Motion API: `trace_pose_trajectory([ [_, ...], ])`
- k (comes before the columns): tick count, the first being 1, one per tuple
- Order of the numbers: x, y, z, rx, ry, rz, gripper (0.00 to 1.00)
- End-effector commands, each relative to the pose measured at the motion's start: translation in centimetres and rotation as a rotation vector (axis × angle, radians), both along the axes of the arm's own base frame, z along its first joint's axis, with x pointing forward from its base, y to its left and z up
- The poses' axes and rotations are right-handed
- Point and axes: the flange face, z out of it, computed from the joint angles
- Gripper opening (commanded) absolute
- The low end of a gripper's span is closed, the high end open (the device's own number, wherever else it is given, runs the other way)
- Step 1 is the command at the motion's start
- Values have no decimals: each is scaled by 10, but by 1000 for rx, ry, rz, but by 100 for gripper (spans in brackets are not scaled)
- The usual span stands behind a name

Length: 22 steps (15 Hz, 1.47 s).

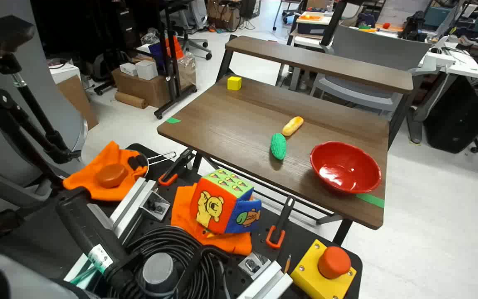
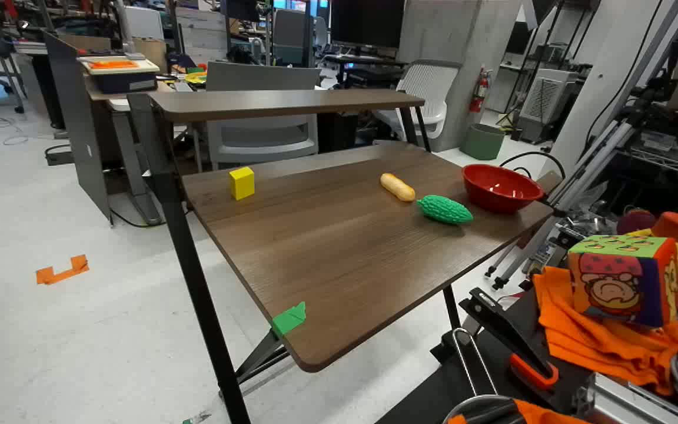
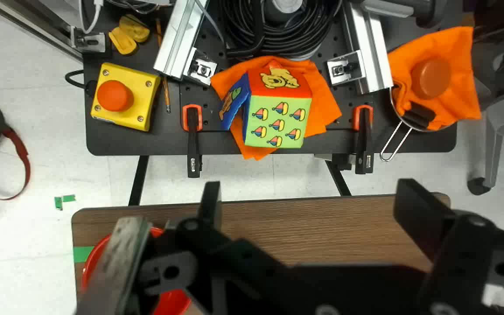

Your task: Put the green object in the bowl

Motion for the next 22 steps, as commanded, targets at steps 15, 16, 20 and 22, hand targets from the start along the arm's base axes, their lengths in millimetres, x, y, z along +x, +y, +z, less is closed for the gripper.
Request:
trace_pose_trajectory([
  [15, 36, 17, -50, -42, -71, 18, 100],
  [16, 46, 20, -64, -48, -79, 21, 100],
  [20, 84, 36, -127, -98, -106, 63, 100],
  [22, 100, 44, -156, -118, -127, 82, 100],
])
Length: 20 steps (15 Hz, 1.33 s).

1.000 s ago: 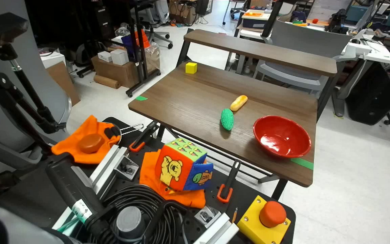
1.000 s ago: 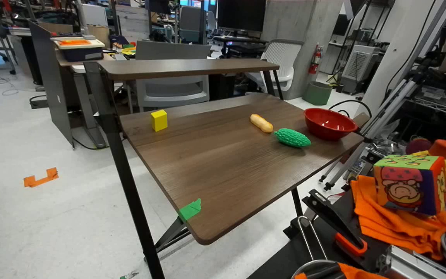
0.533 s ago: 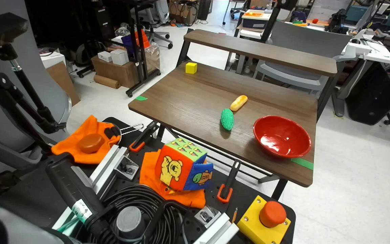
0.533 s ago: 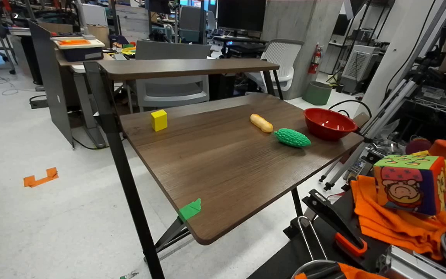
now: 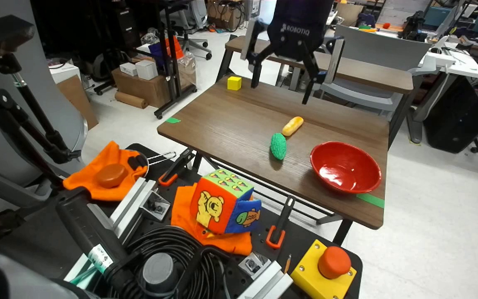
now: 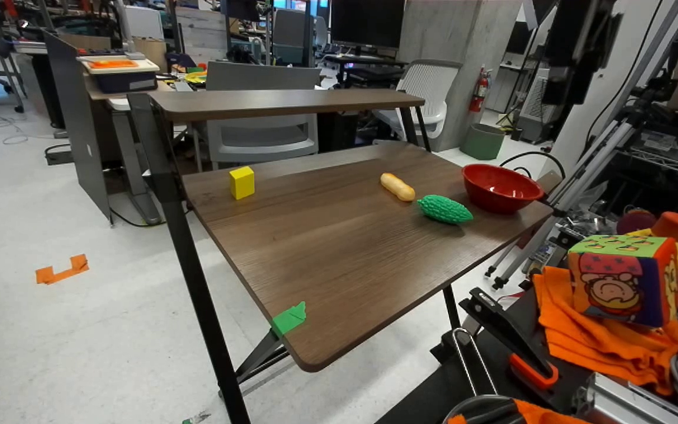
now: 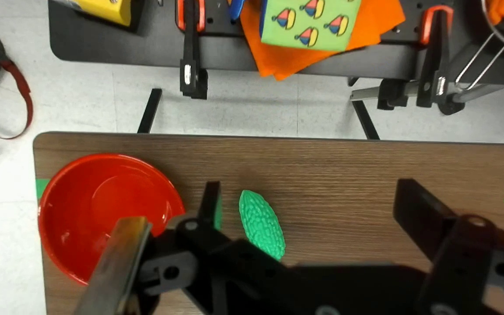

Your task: Put the green object in the bowl

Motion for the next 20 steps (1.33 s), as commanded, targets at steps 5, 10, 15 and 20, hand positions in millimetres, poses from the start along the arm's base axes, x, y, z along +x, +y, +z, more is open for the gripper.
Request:
trace_pose_trajectory([
  [5, 63, 15, -92, -109, -19, 5, 100],
  [10, 95, 12, -137, -162, 33, -2, 100],
  [15, 119, 20, -168, -192, 54, -9, 100],
  [20, 133, 31, -199, -219, 92, -3, 100],
])
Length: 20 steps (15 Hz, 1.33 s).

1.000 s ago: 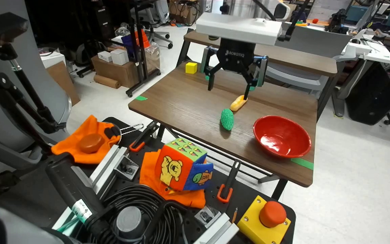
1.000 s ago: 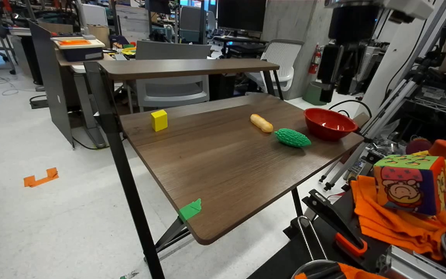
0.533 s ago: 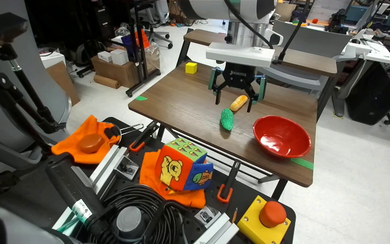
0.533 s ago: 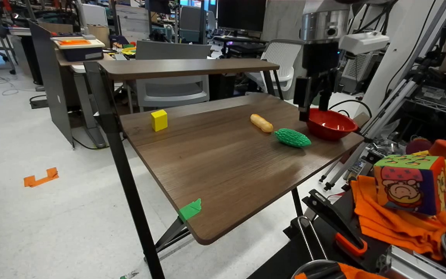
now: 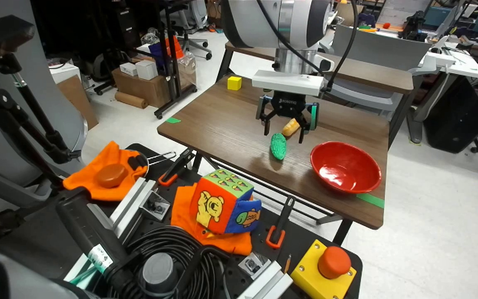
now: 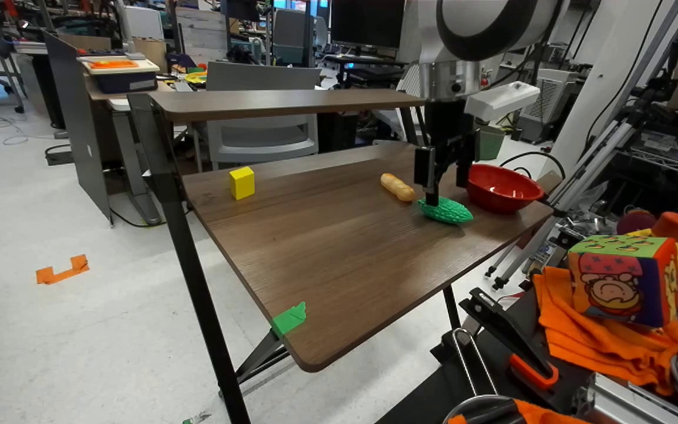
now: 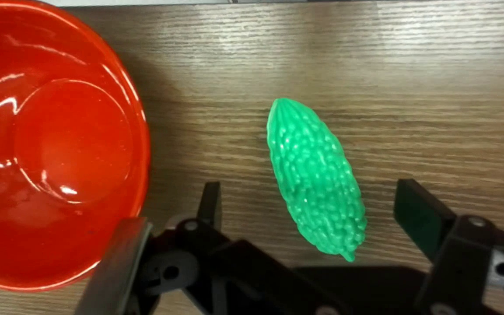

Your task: Put the green object in the bowl

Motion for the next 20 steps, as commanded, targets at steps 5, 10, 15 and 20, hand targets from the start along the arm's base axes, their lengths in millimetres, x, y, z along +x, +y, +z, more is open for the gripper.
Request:
trace_pose_trajectory([
  [5, 17, 12, -33, -65, 97, 13, 58],
  [10, 11, 11, -21, -46, 101, 40, 23],
  [15, -25, -21, 32, 25, 28, 137, 23],
  [20, -45, -94, 90, 87, -22, 107, 23],
])
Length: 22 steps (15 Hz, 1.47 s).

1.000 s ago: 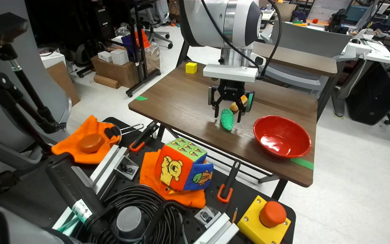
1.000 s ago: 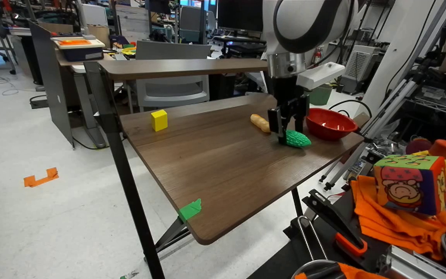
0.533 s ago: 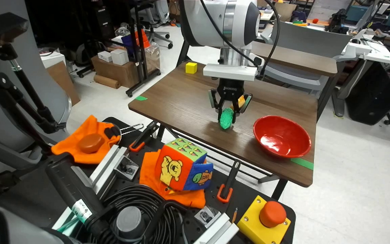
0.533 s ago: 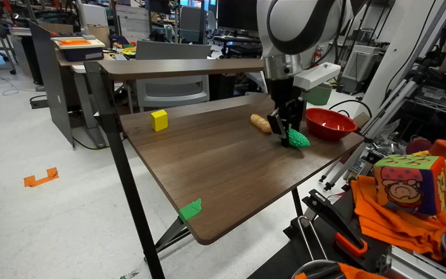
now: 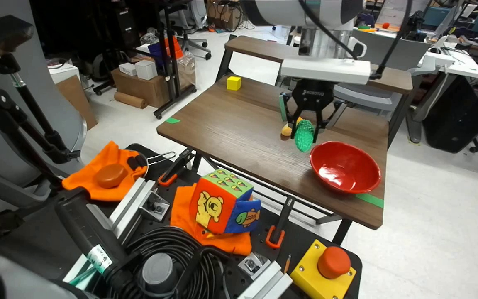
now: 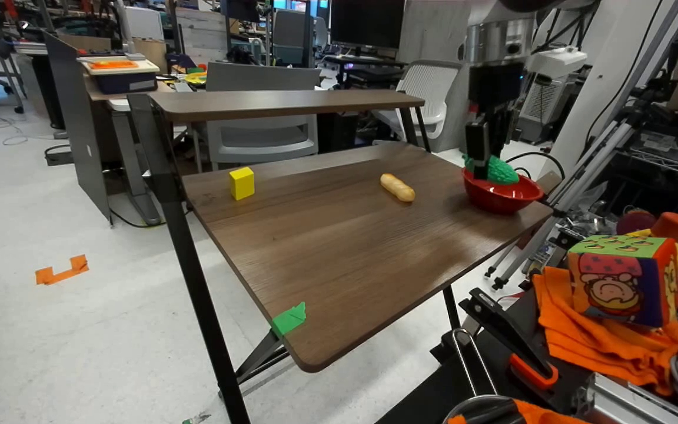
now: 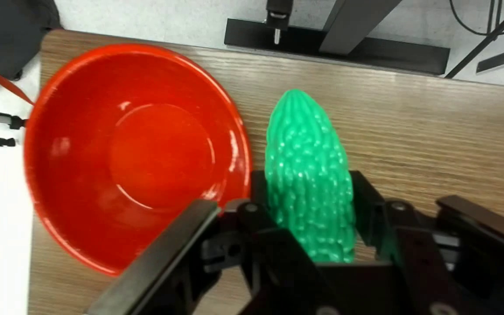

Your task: Put the green object in the bowl

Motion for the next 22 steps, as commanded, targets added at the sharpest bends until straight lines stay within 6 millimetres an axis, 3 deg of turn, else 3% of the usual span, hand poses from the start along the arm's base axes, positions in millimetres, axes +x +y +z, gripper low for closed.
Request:
trace_pose_trajectory([
  [1, -19, -53, 39, 48, -27, -22, 23],
  [4, -13, -93, 50, 48, -38, -96, 23],
  [7, 3, -112, 47, 34, -23, -160, 23],
  [10, 20, -115, 37, 16, 2, -198, 23],
  [15, 45, -115, -1, -24, 41, -244, 23],
  [22, 53, -106, -53, -72, 124, -272, 23],
])
